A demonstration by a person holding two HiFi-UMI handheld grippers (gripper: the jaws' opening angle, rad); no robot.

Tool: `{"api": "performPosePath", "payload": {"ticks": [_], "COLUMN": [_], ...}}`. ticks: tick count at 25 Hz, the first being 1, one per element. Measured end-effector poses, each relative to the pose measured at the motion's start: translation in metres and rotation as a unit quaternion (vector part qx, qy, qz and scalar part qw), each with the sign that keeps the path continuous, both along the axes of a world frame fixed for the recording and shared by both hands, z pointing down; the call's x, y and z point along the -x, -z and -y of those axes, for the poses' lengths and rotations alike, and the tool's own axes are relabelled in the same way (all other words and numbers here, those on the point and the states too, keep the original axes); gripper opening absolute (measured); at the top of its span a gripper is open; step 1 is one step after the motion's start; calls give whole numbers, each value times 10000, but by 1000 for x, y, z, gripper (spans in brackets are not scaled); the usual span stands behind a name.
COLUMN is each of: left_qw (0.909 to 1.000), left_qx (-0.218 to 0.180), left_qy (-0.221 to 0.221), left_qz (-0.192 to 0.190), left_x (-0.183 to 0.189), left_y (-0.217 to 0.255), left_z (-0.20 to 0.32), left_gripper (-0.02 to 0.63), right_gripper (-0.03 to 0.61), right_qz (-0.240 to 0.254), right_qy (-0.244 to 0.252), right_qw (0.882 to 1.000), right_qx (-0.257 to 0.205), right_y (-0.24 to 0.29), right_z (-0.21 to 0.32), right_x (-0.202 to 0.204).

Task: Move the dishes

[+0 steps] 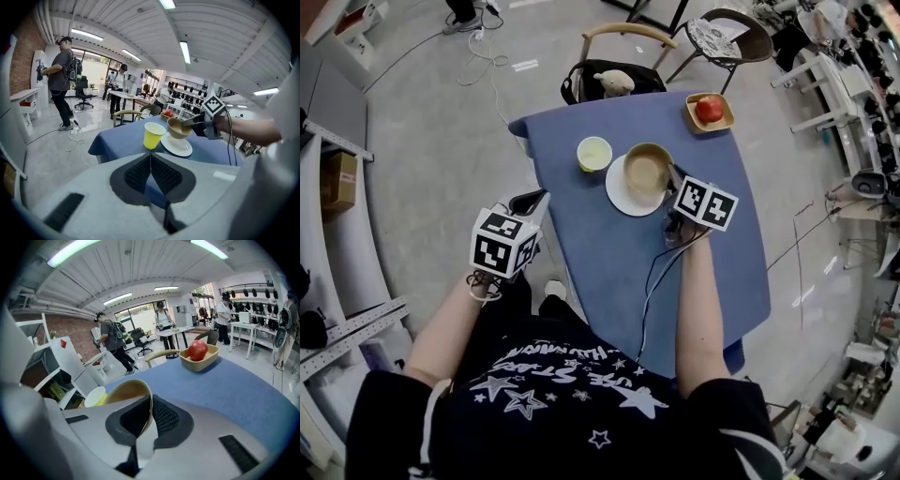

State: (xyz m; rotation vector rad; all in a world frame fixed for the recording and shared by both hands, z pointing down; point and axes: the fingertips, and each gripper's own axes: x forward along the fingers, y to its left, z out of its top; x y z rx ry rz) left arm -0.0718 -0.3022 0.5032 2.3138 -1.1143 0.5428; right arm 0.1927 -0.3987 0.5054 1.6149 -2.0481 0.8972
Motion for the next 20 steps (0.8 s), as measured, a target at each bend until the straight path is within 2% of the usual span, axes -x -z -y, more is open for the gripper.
{"api": "performPosePath", "payload": {"ticks": [6, 14, 20], "left_qw": [10000, 9999, 9997], "left_qx": [14, 107, 193], "left_qy": [74, 55, 61], "left_qz": [-12, 81, 101], "left_x": [5, 9, 7], "left_y": [-2, -15, -21], "left_z": [23, 40, 40], "left_gripper": [20, 20, 20], "right_gripper": [21, 21, 21], "right_qz": [140, 303, 303], "right_qy": [-208, -338, -406], "right_qw": [9995, 9990, 9985], "right_qx": [-186, 40, 217], "right_y": [13, -18, -38], "right_z": [44, 89, 95], "right_x": [-8, -5, -6]}}
